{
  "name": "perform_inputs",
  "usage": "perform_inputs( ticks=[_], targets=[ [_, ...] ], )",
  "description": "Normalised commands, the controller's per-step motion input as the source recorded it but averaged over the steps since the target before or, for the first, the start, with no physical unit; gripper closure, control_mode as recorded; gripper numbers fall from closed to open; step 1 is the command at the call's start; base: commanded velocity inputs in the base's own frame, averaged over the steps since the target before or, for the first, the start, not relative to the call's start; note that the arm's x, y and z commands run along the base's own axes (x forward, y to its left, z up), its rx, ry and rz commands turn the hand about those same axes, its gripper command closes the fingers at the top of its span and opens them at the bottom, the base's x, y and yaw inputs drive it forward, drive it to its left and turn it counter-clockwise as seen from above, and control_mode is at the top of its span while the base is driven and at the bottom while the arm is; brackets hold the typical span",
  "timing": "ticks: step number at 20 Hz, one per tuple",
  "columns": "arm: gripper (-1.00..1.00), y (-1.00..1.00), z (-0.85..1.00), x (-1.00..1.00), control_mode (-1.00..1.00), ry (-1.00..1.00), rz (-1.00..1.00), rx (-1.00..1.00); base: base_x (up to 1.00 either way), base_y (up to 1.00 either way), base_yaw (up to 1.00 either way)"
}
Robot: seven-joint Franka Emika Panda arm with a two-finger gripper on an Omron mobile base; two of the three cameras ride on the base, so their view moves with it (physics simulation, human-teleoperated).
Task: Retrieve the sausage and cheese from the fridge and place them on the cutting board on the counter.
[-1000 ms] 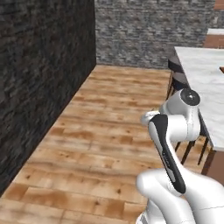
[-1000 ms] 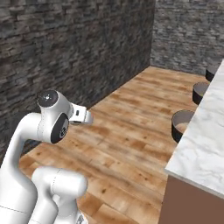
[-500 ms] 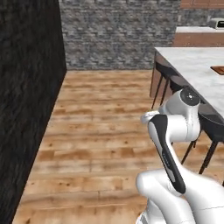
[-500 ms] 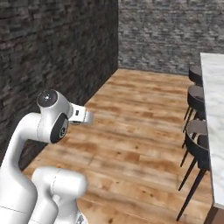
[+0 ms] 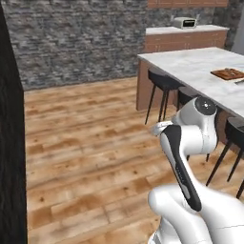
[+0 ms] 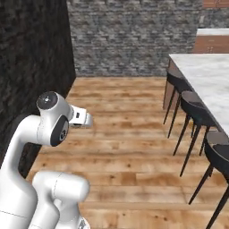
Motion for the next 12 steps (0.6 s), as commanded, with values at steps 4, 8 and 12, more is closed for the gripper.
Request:
perform_inputs(
  ticks=[4,8,12],
  targets=[
    [1.0,0.0,0.0,0.0,1.0,0.0,0.0,0.0,1.0,1.0,-0.52],
    [1.0,0.0,0.0,0.0,1.0,0.0,0.0,0.0,1.0,1.0,-0.52],
    [1.0,0.0,0.0,0.0,1.0,0.0,0.0,0.0,1.0,1.0,-0.53]
  ],
)
